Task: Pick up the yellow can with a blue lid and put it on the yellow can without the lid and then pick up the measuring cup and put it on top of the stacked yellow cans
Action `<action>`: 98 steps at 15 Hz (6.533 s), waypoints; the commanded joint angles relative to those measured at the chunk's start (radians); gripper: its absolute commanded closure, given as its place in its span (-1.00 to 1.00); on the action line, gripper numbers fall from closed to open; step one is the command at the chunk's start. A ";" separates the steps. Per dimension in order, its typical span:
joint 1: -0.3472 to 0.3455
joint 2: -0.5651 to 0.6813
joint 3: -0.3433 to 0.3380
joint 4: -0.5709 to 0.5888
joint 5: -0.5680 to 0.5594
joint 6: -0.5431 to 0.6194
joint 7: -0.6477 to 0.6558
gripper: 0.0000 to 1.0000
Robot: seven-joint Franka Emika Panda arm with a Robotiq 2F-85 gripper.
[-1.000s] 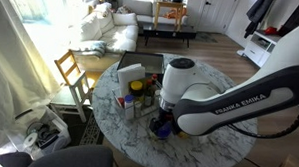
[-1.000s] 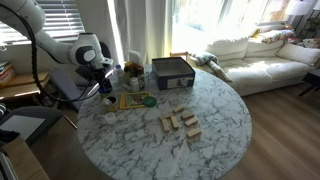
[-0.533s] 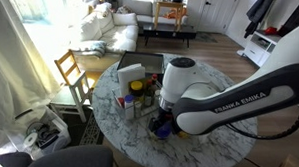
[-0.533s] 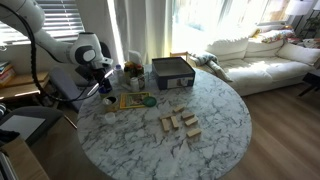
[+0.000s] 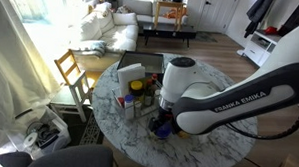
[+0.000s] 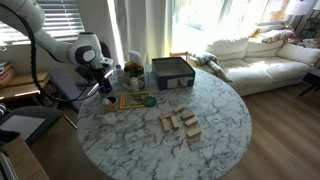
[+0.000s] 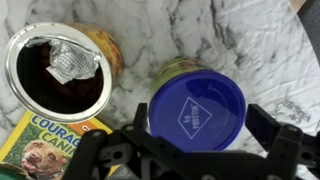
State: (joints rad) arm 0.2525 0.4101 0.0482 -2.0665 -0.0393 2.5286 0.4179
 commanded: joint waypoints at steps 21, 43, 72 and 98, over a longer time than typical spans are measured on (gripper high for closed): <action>0.001 0.012 -0.003 -0.010 0.014 0.001 -0.008 -1.00; -0.014 0.045 0.010 -0.017 0.053 0.007 -0.026 -1.00; -0.084 0.091 0.045 -0.026 0.228 -0.004 -0.143 0.24; -0.055 -0.034 0.056 -0.006 0.153 -0.105 -0.134 -1.00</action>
State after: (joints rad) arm 0.1847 0.3683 0.0965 -2.0789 0.1248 2.4216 0.2769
